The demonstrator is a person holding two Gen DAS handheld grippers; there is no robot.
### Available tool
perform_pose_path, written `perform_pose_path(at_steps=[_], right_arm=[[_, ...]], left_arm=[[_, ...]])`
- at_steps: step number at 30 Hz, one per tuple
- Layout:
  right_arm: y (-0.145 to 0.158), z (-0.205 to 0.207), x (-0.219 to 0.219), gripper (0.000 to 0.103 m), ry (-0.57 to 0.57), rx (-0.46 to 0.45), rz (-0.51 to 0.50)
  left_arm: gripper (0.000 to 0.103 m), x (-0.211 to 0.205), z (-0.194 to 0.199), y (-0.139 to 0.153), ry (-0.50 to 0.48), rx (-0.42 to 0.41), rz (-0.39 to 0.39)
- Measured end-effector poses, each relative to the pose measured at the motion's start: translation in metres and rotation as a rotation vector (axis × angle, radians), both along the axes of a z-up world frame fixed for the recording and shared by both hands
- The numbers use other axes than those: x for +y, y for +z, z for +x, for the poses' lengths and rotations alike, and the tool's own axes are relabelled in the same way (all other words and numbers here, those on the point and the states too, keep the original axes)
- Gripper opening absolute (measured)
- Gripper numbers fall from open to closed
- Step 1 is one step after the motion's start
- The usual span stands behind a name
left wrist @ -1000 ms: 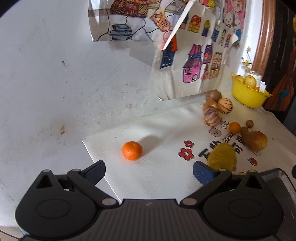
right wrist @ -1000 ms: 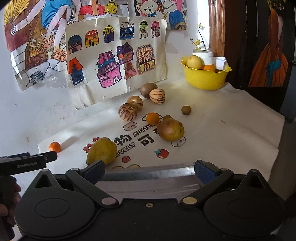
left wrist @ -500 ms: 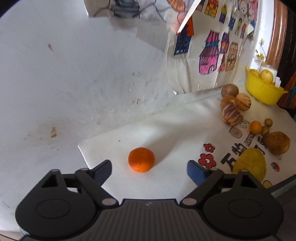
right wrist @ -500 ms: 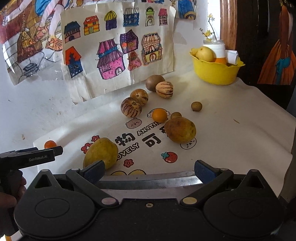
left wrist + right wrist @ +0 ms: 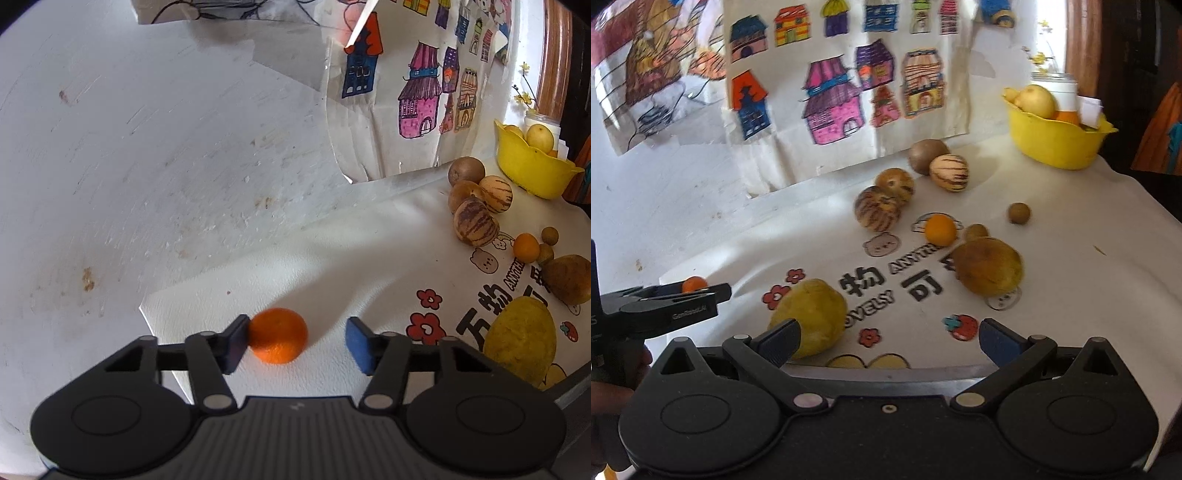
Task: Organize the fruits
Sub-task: 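Reach the left tool to the mandarin orange while the right tool reaches the yellow pear, then close the left tool on the orange while the right tool grasps the yellow pear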
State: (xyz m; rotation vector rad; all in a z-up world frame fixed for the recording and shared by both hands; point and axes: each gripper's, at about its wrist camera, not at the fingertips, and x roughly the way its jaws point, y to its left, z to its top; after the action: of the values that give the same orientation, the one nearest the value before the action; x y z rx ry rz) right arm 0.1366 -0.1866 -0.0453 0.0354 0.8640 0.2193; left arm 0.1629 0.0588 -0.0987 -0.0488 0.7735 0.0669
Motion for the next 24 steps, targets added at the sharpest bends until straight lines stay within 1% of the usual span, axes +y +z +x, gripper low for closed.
perform_pose_path(at_steps=[1,2,3,4,10,12,19,21,24], right_arm=[[-0.001,0.002,0.004,0.102,0.011,0.000,0.000],[-0.001,0.004,0.009,0.102,0.023,0.000,-0.001],[-0.003,0.007,0.014,0.102,0.037,0.000,-0.005],[-0.004,0.010,0.019,0.102,0.049,0.002,-0.009],[-0.017,0.030,0.043,0.096,0.116,0.037,-0.023],[-0.019,0.034,0.049,0.089,0.122,0.058,-0.023],[-0.028,0.038,0.060,0.079,0.127,0.100,-0.020],[-0.029,0.039,0.061,0.071,0.125,0.112,-0.010],[-0.031,0.040,0.063,0.067,0.124,0.125,0.005]], left_arm=[[0.055,0.000,0.000,0.000,-0.001,-0.002,0.001],[0.049,0.001,0.000,0.000,-0.002,-0.004,0.002],[0.041,0.001,0.000,0.000,-0.002,-0.006,0.004],[0.037,0.001,0.000,0.000,-0.002,-0.007,0.005],[0.035,0.007,-0.001,0.001,-0.011,-0.008,-0.025],[0.035,0.009,-0.002,0.001,-0.010,-0.009,-0.031],[0.035,0.012,-0.005,0.000,-0.007,-0.016,-0.041],[0.035,0.012,-0.005,0.000,-0.007,-0.017,-0.044],[0.035,0.013,-0.006,0.000,-0.008,-0.019,-0.043]])
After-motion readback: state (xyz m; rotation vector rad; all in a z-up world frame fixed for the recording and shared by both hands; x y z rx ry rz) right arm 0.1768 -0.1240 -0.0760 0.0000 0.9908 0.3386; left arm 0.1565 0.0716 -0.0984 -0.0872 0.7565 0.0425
